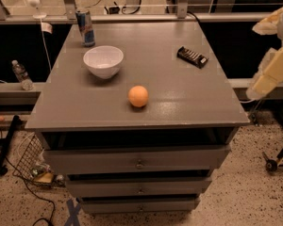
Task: Move rxbar chocolate near orange
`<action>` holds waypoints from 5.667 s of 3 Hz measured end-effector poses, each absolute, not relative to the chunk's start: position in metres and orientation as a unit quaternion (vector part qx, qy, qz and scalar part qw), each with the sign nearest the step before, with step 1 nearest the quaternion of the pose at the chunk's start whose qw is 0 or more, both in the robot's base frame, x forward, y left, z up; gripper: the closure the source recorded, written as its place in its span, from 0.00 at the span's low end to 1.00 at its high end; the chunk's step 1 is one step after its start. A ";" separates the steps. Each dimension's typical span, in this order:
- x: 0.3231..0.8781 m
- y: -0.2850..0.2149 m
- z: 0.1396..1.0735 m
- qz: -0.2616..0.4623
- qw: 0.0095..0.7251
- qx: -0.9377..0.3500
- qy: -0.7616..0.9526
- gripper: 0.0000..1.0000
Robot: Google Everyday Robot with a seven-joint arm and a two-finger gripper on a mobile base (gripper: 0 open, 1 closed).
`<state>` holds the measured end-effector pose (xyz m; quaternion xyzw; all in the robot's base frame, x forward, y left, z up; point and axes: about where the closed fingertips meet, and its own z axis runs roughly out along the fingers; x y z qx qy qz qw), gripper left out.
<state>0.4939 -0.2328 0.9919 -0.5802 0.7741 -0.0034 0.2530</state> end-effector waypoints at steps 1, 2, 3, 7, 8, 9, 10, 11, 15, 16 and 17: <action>0.553 -0.255 0.974 0.041 0.297 -0.536 0.789 0.00; 0.595 -0.275 0.964 0.050 0.345 -0.457 0.818 0.00; 0.611 -0.276 0.969 0.042 0.370 -0.435 0.820 0.00; 0.704 -0.260 0.919 0.056 0.371 -0.425 0.824 0.00; 0.729 -0.257 0.895 0.067 0.365 -0.414 0.831 0.00; 0.747 -0.249 0.874 0.075 0.354 -0.413 0.836 0.00; 0.761 -0.237 0.852 0.096 0.338 -0.418 0.838 0.00; 0.766 -0.229 0.840 0.111 0.329 -0.418 0.840 0.00; 0.780 -0.195 0.826 0.141 0.306 -0.445 0.830 0.68; 0.778 -0.192 0.836 0.141 0.311 -0.451 0.824 0.92; 0.767 -0.194 0.857 0.133 0.320 -0.462 0.816 1.00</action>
Offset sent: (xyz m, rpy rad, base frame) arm 0.1584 -0.0697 -0.0597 0.4011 -0.1279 -0.4601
